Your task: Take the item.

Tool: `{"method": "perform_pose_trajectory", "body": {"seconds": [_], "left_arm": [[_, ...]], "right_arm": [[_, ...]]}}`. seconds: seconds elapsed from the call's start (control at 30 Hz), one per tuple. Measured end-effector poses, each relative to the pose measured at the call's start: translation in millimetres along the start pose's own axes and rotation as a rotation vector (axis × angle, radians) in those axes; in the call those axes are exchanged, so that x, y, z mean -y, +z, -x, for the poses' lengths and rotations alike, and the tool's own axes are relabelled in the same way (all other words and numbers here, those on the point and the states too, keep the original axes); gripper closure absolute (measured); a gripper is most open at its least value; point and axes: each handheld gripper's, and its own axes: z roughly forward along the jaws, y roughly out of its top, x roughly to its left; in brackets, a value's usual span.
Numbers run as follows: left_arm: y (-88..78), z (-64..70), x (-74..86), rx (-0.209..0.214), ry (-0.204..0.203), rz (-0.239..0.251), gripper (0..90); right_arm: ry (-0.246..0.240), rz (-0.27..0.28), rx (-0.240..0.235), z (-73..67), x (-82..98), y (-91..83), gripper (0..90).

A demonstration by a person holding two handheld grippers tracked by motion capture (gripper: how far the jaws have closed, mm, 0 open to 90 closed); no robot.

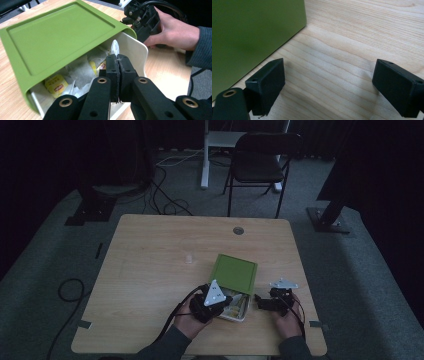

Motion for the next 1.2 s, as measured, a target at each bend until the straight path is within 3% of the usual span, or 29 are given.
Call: {"method": "perform_pose_trajectory", "body": {"seconds": [0.57, 1.2], "left_arm": [[-40.5, -13.0, 5.0, -0.045, -0.031, 0.048, 89.4], [-68.4, -25.3, 15.8, -0.042, -0.066, 0.080, 89.4]], "right_arm": [[0.000, 0.000, 0.000, 0.0, 0.0, 0.0, 10.6], [0.000, 0.000, 0.000, 0.0, 0.0, 0.0, 10.6]]}}
